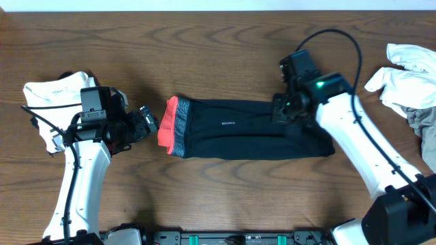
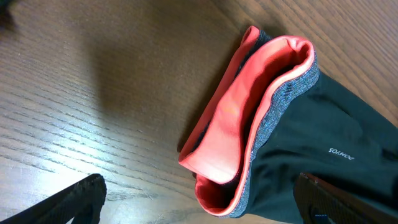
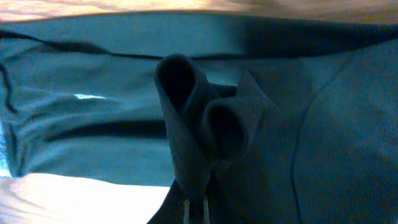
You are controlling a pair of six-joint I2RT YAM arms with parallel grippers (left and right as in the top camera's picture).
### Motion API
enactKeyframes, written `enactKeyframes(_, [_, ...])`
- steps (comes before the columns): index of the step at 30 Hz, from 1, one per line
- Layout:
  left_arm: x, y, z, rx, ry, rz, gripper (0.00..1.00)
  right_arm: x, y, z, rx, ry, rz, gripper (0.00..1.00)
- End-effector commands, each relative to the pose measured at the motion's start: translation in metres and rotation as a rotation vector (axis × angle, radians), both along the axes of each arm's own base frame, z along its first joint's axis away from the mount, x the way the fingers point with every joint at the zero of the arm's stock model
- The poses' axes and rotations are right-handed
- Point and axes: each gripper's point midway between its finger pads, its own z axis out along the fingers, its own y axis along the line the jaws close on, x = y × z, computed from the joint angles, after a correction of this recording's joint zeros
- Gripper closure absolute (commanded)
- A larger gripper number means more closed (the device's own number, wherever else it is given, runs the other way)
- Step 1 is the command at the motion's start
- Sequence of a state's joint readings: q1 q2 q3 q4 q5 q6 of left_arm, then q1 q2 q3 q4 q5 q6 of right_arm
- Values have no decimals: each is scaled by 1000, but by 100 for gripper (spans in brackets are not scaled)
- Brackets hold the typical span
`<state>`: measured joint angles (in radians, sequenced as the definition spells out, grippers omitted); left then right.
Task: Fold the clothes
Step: 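Carry the cuff end left with the right gripper onto the pants middle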
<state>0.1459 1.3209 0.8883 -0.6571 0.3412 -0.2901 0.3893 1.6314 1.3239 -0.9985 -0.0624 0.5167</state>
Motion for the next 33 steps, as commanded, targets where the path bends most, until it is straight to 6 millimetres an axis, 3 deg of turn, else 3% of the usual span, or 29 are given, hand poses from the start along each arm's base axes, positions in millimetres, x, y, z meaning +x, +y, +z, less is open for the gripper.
enactKeyframes(1, [1, -1, 3, 0, -7, -14, 2, -4, 17, -1, 19, -14, -11, 99])
enactKeyframes(7, [-1, -1, 3, -1, 1, -14, 2, -2, 35, -4, 44, -55, 22, 99])
enactKeyframes(14, [-1, -1, 3, -1, 1, -14, 2, -1, 37, -11, 51, -64, 16, 98])
enactKeyframes(28, [-1, -1, 3, -1, 1, -14, 2, 6, 46, -7, 93, -93, 27, 95])
enactKeyframes(30, [-1, -1, 3, -1, 0, -14, 2, 6, 48, -6, 105, -93, 30, 89])
enactKeyframes(33, [-1, -1, 3, -1, 0, -14, 2, 5, 50, -6, 119, -86, 36, 62])
